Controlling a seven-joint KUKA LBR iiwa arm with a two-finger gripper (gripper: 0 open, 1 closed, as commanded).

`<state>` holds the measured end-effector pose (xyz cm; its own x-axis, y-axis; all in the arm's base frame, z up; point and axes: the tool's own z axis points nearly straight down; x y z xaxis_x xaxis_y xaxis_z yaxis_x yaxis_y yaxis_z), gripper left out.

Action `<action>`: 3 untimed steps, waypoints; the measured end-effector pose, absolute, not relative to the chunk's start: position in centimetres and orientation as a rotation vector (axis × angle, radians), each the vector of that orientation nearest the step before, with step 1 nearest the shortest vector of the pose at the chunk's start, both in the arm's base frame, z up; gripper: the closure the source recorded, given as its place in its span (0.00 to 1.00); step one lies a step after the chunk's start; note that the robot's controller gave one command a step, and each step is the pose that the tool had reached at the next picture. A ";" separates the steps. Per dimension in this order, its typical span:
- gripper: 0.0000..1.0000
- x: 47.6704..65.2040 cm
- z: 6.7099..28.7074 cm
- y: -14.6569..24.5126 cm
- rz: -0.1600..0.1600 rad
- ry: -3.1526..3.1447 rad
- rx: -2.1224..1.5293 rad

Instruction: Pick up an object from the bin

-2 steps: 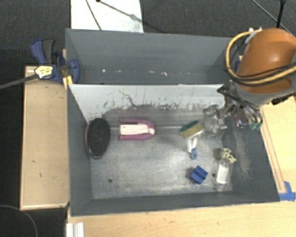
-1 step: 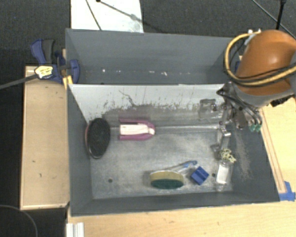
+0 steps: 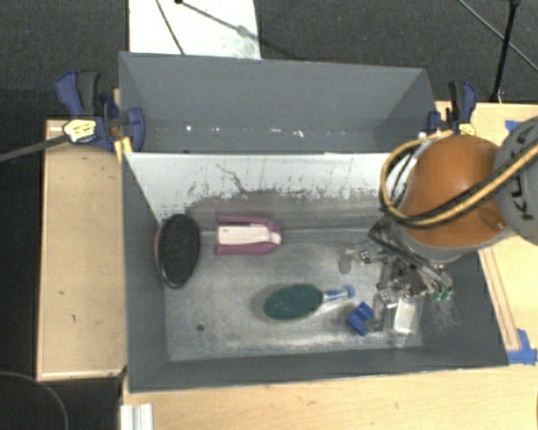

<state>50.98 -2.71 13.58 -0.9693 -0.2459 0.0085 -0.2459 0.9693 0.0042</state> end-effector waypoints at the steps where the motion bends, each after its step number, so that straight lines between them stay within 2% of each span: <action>1: 0.00 48.6 7.1 -3.6 -0.001 -3.137 0.197; 2: 1.00 49.0 7.5 -3.6 0.002 -3.146 0.205; 3: 0.00 48.8 7.3 -3.6 0.000 -3.140 0.209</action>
Offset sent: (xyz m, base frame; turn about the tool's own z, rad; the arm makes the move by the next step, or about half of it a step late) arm -0.0232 -0.0086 -0.0635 0.1204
